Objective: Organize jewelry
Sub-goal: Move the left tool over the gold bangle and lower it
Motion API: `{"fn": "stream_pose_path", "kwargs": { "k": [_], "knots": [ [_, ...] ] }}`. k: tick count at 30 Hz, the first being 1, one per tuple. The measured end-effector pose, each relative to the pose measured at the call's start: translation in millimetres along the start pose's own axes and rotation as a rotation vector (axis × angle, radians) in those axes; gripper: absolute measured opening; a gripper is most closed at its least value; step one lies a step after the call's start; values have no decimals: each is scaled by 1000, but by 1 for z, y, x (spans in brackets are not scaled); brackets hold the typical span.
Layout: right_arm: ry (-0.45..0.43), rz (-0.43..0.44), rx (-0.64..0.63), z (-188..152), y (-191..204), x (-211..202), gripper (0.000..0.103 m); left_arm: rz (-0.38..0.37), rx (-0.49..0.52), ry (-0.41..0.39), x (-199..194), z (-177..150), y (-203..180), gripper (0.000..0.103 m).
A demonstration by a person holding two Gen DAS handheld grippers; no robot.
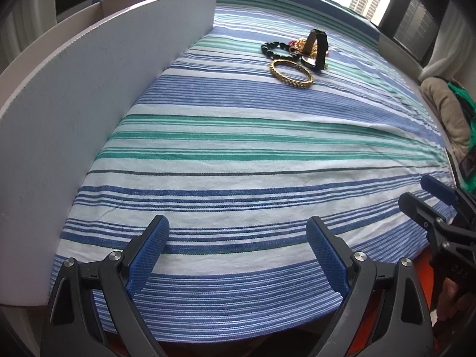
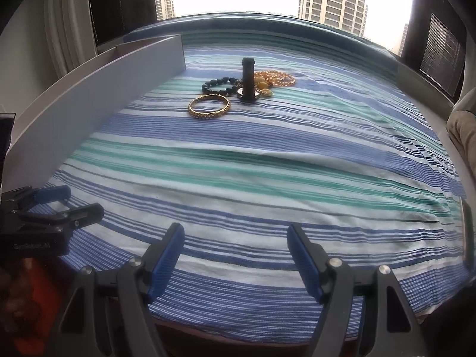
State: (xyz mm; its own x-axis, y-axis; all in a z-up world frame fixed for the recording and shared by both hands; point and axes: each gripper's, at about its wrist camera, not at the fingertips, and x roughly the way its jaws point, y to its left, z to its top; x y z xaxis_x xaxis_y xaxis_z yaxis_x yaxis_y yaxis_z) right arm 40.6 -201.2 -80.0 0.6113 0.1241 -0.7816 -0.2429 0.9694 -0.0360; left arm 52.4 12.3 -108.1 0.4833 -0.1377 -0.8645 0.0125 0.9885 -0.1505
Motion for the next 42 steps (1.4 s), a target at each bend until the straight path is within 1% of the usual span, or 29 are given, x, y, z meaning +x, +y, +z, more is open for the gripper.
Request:
{"fn": "stream_pose_path", "kwargs": {
  "k": [13,18,25,29,32,34,37,42],
  "knots": [
    [-14,-5,-6,1,3,-3,73,-8,0,-8,-5,1,-1,94],
    [-34,-11,10,2,-4,-6,73,-1,4,-4,-6,1,-2,94],
    [-21,-7,54,2,-18,2,73,2,5,32,0,7,-5,94],
    [-26,-2,68,0,-24,2,73,-33,19,48,-5,25,-11,94],
    [-30,-1,86,-1,-32,3,73,-69,6,45,-11,49,-14,94],
    [-32,1,99,-1,-36,3,73,-92,-11,58,-11,68,-17,94],
    [-37,5,113,-1,-42,3,73,-105,-11,87,0,96,-27,94],
    [-45,12,128,-3,-48,1,73,-86,16,81,35,134,-45,94]
  ]
}}
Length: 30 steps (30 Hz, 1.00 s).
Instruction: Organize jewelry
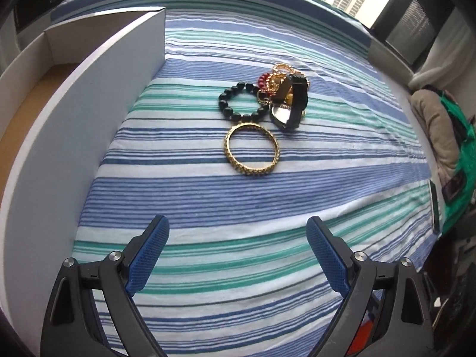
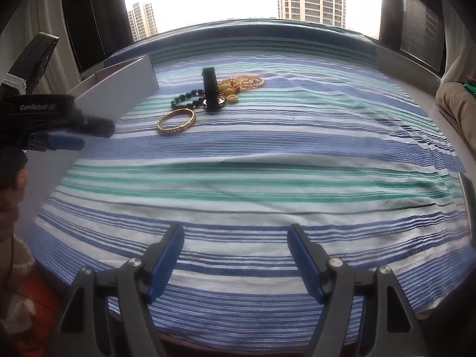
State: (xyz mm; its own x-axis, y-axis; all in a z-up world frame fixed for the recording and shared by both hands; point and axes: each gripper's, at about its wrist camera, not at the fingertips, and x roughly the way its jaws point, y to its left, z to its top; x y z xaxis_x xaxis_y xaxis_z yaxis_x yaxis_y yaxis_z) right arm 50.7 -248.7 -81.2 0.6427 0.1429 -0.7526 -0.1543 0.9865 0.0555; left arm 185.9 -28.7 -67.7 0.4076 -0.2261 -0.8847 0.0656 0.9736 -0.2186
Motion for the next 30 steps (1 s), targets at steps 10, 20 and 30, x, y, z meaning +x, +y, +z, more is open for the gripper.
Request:
{"fn": "stream_pose_path", "kwargs": {
  "k": [10,20,30],
  "knots": [
    [-5,0,23,-4,-13,-5,73,165,-7,15,73,48,-4,77],
    [3,-6,44,-5,-21,-3,73,159,75,-10,67,31,-14,3],
    [2,-3,60,-2,-25,-6,73,117,46,8,18,-40,30,3]
  ]
}}
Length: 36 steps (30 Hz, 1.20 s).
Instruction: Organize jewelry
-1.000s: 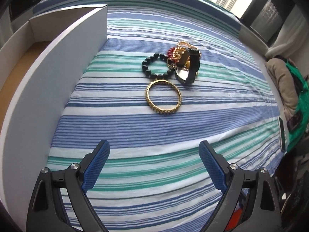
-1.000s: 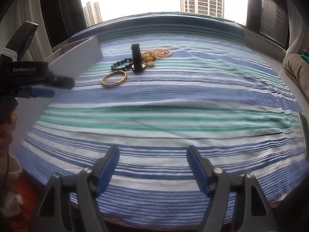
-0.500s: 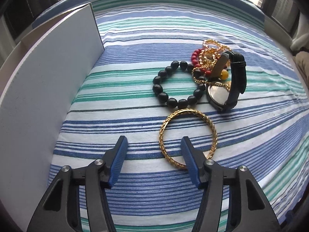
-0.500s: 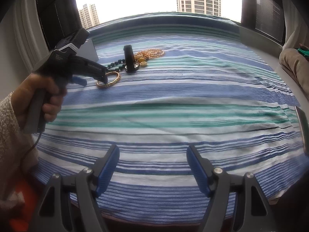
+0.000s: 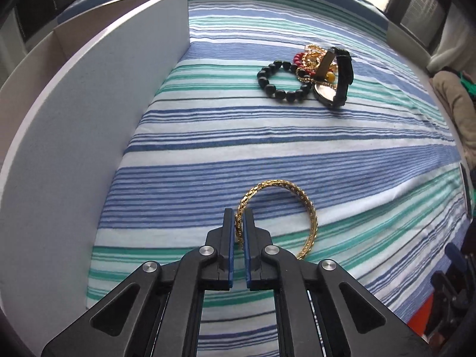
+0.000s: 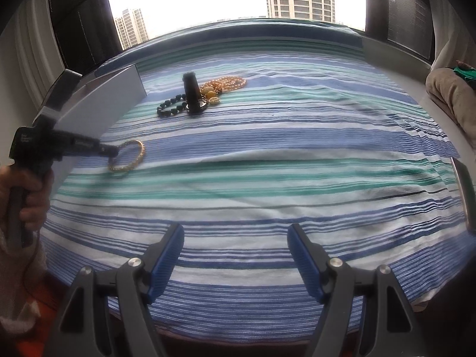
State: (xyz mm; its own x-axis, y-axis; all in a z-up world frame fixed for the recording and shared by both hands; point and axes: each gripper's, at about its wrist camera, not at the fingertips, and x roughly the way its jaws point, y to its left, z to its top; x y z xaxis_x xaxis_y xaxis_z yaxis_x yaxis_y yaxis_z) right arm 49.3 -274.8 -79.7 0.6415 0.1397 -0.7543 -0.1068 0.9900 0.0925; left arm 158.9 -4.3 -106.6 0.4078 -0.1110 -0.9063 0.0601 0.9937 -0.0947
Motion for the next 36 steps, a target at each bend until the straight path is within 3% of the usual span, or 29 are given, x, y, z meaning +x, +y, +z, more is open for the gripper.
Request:
{"fn": "stream_pose_path", "kwargs": {
  "k": [5,9,10,11,13,18,22,24,27,29,36],
  "knots": [
    [28,28,6,9,-1,7,73,10,-33,5,-8,-33,17,4],
    [23,83,16,40,-8,9,73,3,-35,-18,-10,-34,16,11],
    [19,90,23,53,-13,11,73,-10,-37,-23,-11,-34,16,24],
    [15,93,32,66,-18,13,73,-19,-41,-29,-12,-33,13,46],
    [10,98,56,95,-28,20,73,1,-46,-41,-13,-35,13,67],
    [18,183,107,169,-40,55,71,30,-20,-55,-8,-37,10,70],
    [113,260,192,221,-40,114,46,33,-11,-54,-7,-39,9,75],
    [178,281,219,239,-35,146,42,34,-8,-56,-7,-39,9,76],
    [334,308,312,249,-32,197,42,30,-11,-57,-8,-39,10,78],
    [374,307,389,248,-34,218,42,28,-12,-60,-8,-39,10,79],
    [355,322,571,249,-33,250,42,33,2,-63,-9,-40,7,82]
  ]
}}
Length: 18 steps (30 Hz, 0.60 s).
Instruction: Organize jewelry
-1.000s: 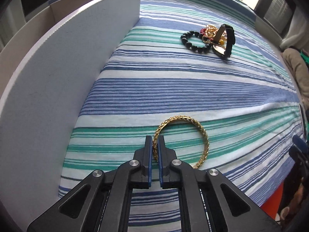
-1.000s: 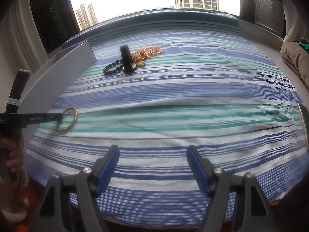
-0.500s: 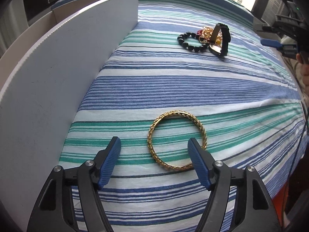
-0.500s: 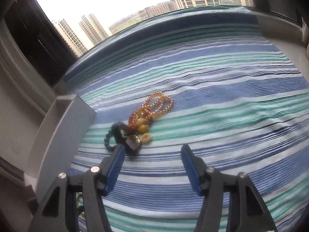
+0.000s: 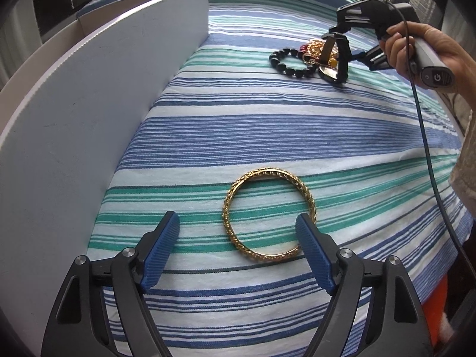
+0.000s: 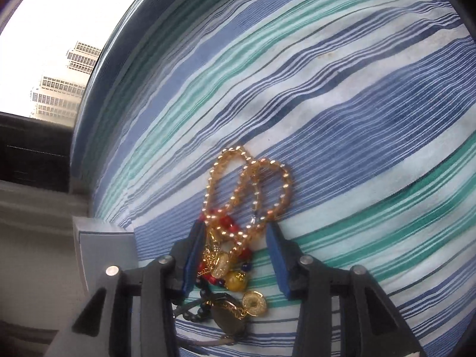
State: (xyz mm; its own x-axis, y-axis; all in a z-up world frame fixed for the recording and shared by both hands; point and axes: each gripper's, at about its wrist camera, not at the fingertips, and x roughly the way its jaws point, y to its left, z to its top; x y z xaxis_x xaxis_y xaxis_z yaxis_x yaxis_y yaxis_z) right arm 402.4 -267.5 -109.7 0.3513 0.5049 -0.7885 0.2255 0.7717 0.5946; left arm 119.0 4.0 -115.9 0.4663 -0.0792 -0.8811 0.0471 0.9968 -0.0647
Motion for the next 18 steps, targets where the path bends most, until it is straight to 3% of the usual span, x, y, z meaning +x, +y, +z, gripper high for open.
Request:
{"fn": "stream_pose_path", "kwargs": {
  "k": [2,4,5,6,9,18],
  "knots": [
    [-2,2,19,2,5,5,38,4,2,-1,1,0,-2,83],
    [-18,-50,-12,1,14,7,33,8,4,-3,2,1,-3,85],
    [-25,-90,-38,3,19,7,17,10,8,-3,2,1,-4,85],
    [-26,-140,-71,2,23,10,8,14,12,-3,3,1,-5,85],
    [-71,-173,-170,-1,35,9,8,15,12,-6,2,-1,-4,85],
    [-342,-52,-393,-10,91,-90,8,16,4,-9,2,-1,-4,86]
  ]
}}
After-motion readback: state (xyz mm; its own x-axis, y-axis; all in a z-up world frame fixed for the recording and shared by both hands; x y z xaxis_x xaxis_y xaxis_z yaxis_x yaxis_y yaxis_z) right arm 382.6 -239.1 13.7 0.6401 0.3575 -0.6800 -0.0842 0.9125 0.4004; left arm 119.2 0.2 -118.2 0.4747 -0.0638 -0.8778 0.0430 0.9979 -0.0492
